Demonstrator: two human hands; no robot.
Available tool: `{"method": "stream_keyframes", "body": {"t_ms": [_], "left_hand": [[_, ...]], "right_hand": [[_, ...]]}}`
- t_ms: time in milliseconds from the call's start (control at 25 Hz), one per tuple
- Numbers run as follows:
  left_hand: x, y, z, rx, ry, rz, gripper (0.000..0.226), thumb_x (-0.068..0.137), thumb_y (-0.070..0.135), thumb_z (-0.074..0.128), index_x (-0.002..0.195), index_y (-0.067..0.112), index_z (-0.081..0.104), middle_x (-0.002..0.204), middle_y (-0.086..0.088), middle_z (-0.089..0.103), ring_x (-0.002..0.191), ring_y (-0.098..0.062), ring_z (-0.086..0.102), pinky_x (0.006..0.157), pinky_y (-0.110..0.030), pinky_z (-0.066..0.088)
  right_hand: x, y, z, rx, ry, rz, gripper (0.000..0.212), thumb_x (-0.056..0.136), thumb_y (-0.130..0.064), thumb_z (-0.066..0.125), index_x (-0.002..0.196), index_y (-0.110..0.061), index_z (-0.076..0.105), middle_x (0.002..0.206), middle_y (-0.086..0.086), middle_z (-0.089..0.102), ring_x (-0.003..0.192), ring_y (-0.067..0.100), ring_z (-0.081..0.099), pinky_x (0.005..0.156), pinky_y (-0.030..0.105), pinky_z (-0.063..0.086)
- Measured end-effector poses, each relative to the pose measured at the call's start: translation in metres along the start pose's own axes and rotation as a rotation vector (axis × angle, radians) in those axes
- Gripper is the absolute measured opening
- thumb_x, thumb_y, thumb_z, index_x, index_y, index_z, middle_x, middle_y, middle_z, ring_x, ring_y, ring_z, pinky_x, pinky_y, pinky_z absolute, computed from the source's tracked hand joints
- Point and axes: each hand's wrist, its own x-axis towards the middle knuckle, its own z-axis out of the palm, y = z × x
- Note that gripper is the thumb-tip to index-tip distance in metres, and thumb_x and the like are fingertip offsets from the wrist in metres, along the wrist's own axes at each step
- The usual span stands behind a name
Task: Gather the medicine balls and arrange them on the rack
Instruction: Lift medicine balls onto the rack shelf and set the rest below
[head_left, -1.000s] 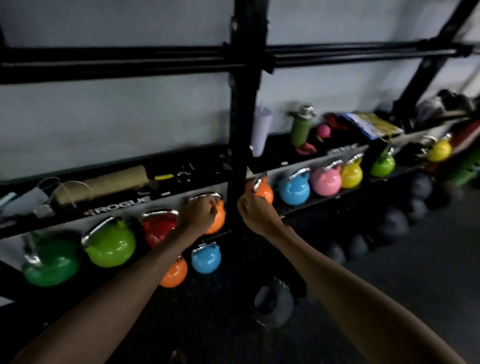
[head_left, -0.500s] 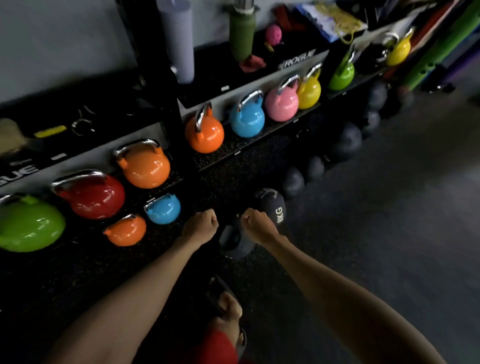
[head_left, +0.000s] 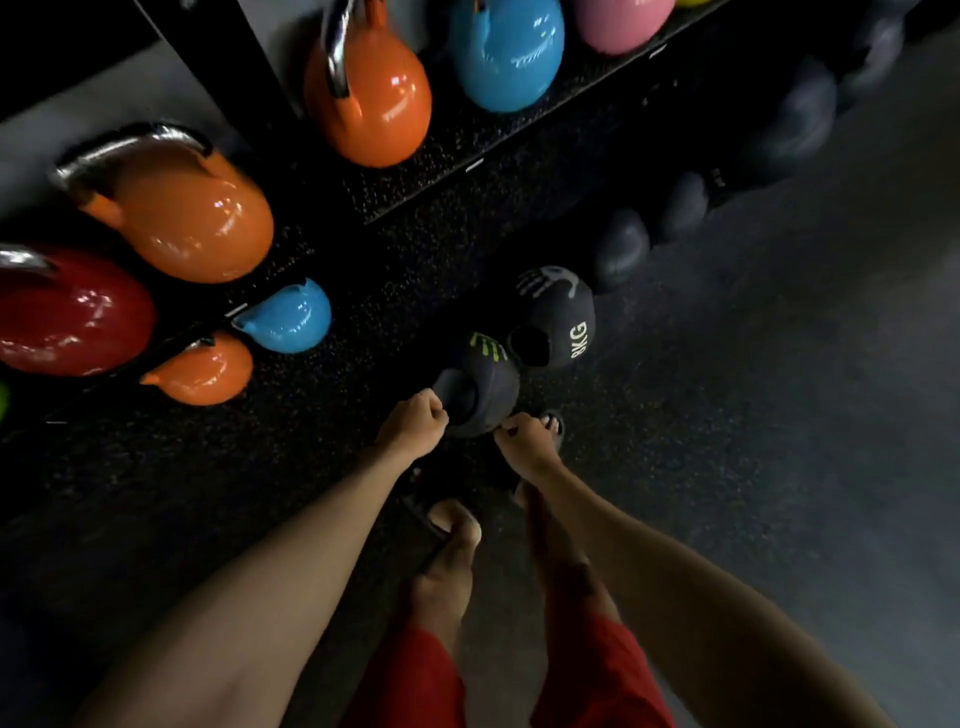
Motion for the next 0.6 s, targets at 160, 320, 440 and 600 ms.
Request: {"method": "stream_keyframes", "body": {"t_ms": [160,320,440,600], "left_hand": [[0.078,-0.042,0.046,-0.095,-0.011,-0.094,0.031,0.097,0.023,0.055,0.127,0.014,0.058,0.120,-0.011,0.065,0.113,-0.032,0.061,0.093,-0.037,0.046],[0.169,-0.090,0.095,-0.208,-0.029,-0.205,0.049,0.097,0.024,0.059,0.144,0.018,0.046,0.138,-0.014,0.056,0.124,-0.032,0.056,0.102,-0.036,0.044],[0.225,-0.115,0.122,-0.300,-0.018,-0.278,0.067,0.094,0.026,0.066,0.152,0.021,0.033,0.153,-0.013,0.040,0.136,-0.031,0.045,0.111,-0.040,0.039],[0.286,-0.135,0.146,-0.416,-0.001,-0.316,0.093,0.087,0.033,0.075,0.158,0.026,0.015,0.163,-0.006,0.022,0.146,-0.026,0.032,0.113,-0.036,0.032]], "right_hand": [[0.085,0.039,0.045,0.182,-0.059,0.230,0.026,0.094,-0.020,0.062,0.072,-0.013,0.051,0.073,0.009,0.058,0.082,0.033,0.061,0.073,0.043,0.049],[0.183,0.075,0.100,0.292,-0.055,0.282,0.016,0.091,-0.026,0.070,0.089,-0.012,0.062,0.084,0.004,0.062,0.074,0.019,0.058,0.063,0.019,0.044],[0.244,0.088,0.134,0.450,0.012,0.324,0.049,0.086,-0.032,0.077,0.120,-0.001,0.060,0.114,0.013,0.066,0.104,0.029,0.064,0.081,0.030,0.050],[0.294,0.090,0.170,0.725,0.154,0.424,0.059,0.078,-0.029,0.083,0.121,-0.003,0.052,0.116,0.011,0.065,0.105,0.025,0.063,0.093,0.039,0.055]]}}
